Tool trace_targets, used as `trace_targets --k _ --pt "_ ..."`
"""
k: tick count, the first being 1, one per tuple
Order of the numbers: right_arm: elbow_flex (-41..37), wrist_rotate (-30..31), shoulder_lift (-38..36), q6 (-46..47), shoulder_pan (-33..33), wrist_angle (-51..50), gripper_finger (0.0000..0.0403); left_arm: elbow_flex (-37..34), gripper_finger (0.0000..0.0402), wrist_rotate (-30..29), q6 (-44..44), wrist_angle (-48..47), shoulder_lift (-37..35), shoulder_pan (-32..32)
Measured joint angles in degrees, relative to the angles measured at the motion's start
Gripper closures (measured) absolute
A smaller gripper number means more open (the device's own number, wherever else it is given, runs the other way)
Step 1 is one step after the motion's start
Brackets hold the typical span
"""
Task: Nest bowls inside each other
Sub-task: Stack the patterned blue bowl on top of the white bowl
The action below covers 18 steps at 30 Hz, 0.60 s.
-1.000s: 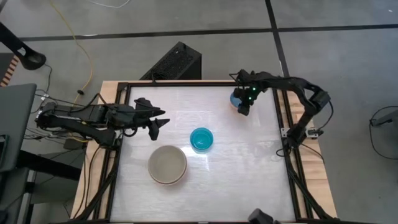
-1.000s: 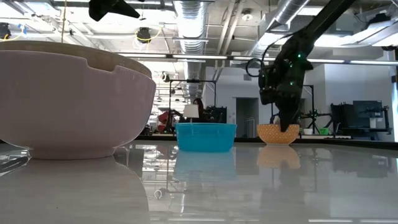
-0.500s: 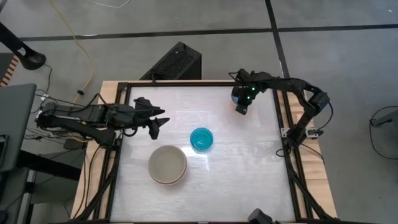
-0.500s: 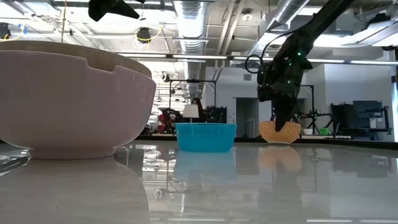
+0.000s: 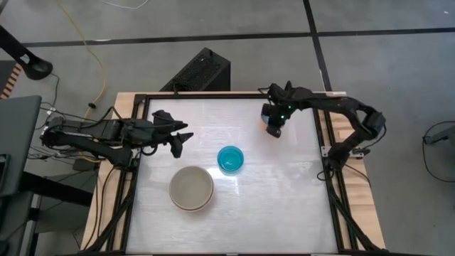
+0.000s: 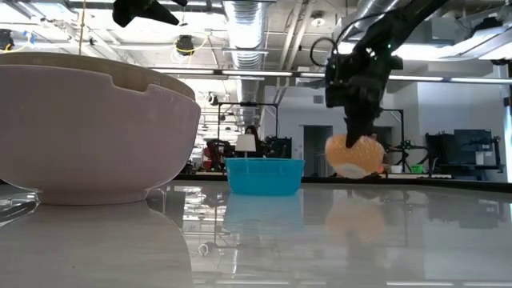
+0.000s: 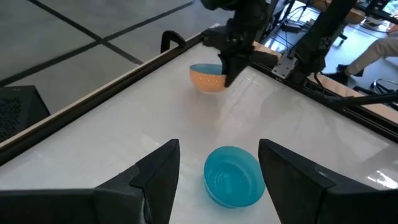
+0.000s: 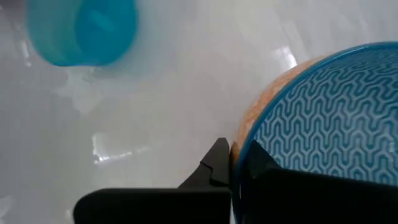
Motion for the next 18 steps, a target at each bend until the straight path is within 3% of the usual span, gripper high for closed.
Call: trace_targets --k 11,18 --pt "0.0 0.0 -7.2 8.4 10.5 5.8 0.0402 0.0 0.0194 -0.4 0.0 0.0 0.0 0.0" --pt "0.0 0.0 -11.9 17.1 17.8 14.6 0.0402 0.0 0.0194 -2.3 0.0 0.0 0.0 0.0"
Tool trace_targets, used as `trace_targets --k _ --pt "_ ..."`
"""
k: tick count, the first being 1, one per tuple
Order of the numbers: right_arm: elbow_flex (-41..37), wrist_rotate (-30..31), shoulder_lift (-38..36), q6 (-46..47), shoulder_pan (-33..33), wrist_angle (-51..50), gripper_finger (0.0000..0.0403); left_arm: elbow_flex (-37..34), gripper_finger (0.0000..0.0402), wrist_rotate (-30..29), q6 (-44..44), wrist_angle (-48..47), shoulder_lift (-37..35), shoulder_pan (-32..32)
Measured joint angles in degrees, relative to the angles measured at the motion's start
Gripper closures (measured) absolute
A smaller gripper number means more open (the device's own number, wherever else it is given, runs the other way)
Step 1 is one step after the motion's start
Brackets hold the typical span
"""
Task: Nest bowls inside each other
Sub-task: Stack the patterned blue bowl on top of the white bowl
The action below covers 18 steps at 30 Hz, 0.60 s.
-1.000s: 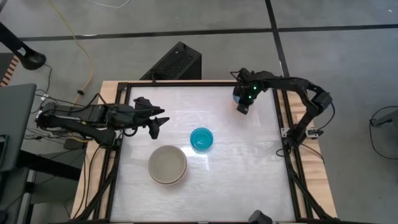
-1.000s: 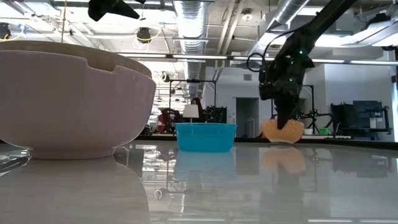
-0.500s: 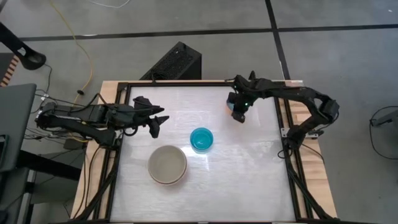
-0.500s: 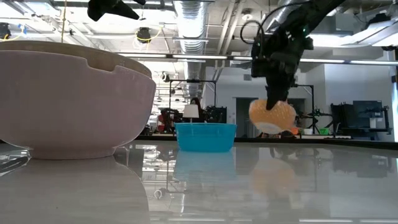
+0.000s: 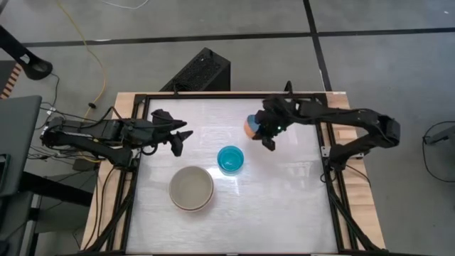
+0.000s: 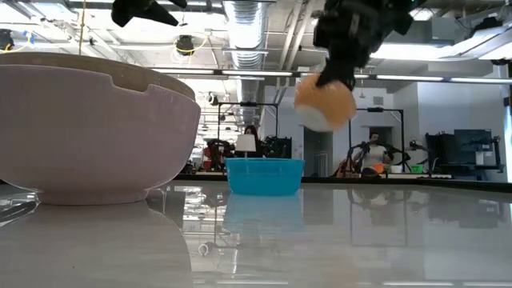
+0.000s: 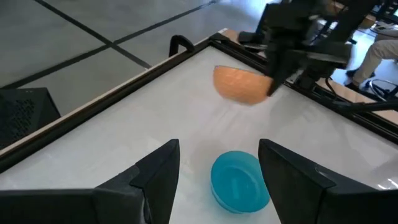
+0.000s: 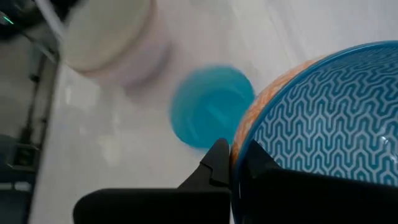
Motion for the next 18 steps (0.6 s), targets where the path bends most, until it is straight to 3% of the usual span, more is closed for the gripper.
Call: trace_targets --k 8,18 --pt "2.4 0.2 -1.6 8.4 9.0 9.6 0.0403 0.0 0.0194 -5.0 0.0 0.1 0.0 0.7" --pt "9.8 3.5 3.6 11.2 16.7 14.0 0.0403 0.0 0.0194 -4.0 9.0 5.5 -1.7 6.0"
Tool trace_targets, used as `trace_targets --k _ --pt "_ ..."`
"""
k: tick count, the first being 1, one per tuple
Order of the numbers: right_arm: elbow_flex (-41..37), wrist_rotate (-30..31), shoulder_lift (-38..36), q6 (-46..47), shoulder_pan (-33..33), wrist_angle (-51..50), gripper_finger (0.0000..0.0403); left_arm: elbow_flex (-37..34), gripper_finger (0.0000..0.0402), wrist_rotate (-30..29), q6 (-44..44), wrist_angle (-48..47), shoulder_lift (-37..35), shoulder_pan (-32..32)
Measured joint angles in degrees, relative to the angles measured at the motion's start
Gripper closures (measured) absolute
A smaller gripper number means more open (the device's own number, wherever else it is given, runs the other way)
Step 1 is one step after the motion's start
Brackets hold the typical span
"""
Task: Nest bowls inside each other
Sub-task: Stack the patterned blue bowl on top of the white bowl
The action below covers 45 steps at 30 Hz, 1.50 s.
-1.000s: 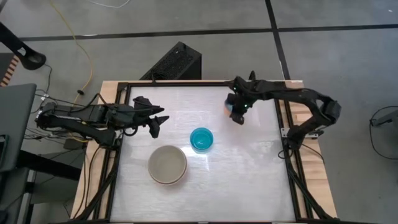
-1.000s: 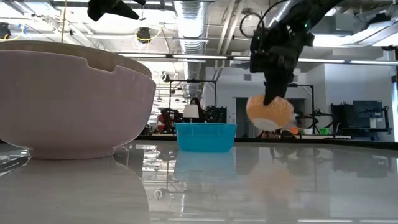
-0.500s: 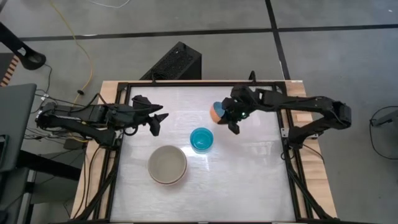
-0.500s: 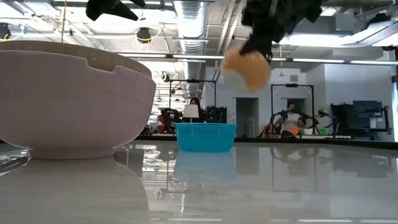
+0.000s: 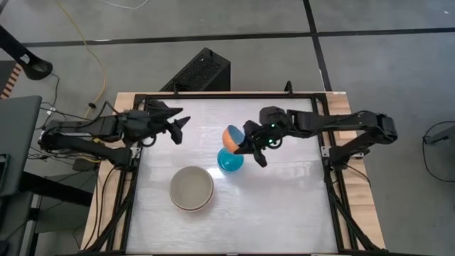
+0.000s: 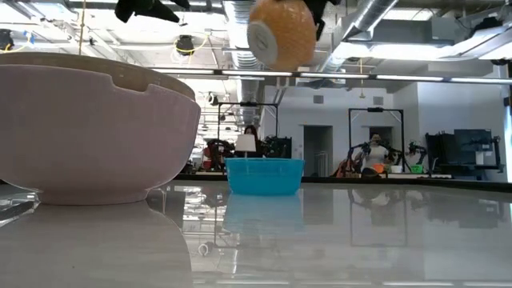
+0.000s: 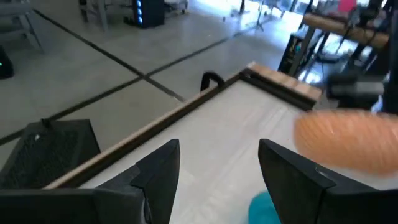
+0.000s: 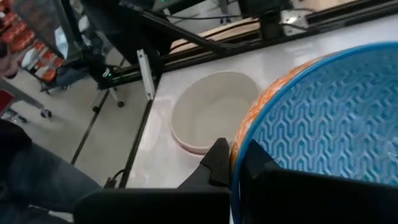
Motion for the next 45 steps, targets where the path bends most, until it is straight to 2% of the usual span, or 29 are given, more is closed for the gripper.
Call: trace_targets --k 5,12,17,29,38,45 --pt "4.8 -0.1 6.5 0.1 3.3 2.0 0.0403 0.0 0.0194 1.0 0.4 -1.9 -4.2 4.2" --pt "12.7 -3.4 16.0 0.1 6.7 5.3 0.0403 0.1 0.0194 3.6 1.5 -6.8 -9.1 11.4" --pt "18.6 -5.1 23.1 0.1 7.8 7.5 0.0403 0.0 0.0194 6.2 2.3 -11.5 -9.6 15.8" --pt "30.4 -8.8 39.7 -0.4 7.4 8.0 0.0403 0.0 0.0194 10.7 4.3 -11.4 -9.3 20.5" --pt "37.0 -8.9 46.5 -8.9 8.5 -3.7 0.0403 0.0 0.0194 10.9 4.3 -11.4 -9.3 20.6" --pt "41.6 -6.5 46.6 -15.9 9.2 -13.8 0.0403 0.0 0.0194 11.0 4.2 -11.4 -9.3 20.6"
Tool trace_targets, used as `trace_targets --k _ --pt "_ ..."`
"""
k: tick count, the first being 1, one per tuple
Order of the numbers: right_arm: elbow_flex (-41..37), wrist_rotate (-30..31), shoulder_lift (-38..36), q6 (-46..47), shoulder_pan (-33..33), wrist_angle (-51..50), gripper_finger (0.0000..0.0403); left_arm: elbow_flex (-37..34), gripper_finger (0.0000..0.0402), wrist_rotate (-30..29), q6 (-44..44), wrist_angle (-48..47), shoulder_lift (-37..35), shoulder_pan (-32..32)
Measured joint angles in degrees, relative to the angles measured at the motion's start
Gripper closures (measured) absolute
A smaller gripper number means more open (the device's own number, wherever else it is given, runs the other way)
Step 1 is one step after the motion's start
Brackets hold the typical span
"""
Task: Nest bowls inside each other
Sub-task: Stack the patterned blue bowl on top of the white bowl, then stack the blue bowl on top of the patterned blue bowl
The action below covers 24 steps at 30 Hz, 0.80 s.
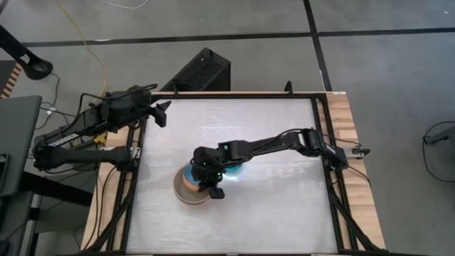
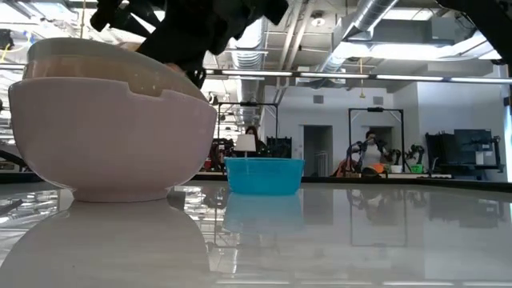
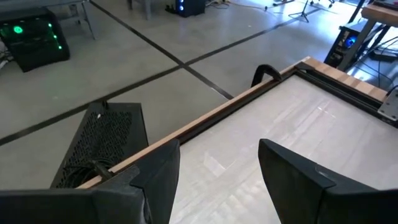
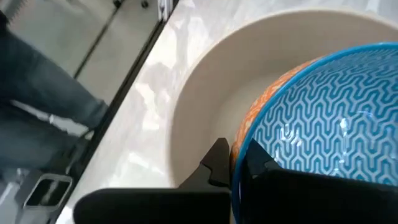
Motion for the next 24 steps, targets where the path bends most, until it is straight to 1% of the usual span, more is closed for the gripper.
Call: trace_targets --k 2,6,10,13,17,20,22,24 --pt "1.0 0.6 -0.1 -1.7 0.6 -2.4 0.0403 0.0 0.0194 0.0 0.0 0.0 0.0 0.0" --pt "0.9 1.8 -0.1 -4.0 1.6 -4.0 0.0403 0.0 0.0194 0.0 -0.2 0.8 0.0 0.0" --pt "0.8 1.8 1.3 -4.1 2.4 -3.4 0.0401 0.0 0.0194 0.3 -0.6 1.5 0.0 0.0" --pt "0.7 1.6 3.0 -3.7 2.8 -2.6 0.0391 0.0 0.0194 1.3 -0.7 1.5 0.0 0.0" --pt "0.7 2.2 3.6 -1.5 2.8 0.1 0.0356 0.0 0.0194 2.4 -1.3 1.5 0.0 0.0" --pt "0.7 4.4 3.6 0.4 2.3 3.5 0.0319 0.0 0.0194 2.8 -1.3 1.5 0.0 0.0" --pt "0.7 4.4 3.6 3.0 1.4 6.2 0.0294 0.0 0.0194 2.8 -1.2 1.4 0.0 0.0" --pt "0.7 2.9 3.6 6.2 0.6 7.9 0.0266 0.0 0.0194 3.3 -1.1 1.3 0.0 0.0"
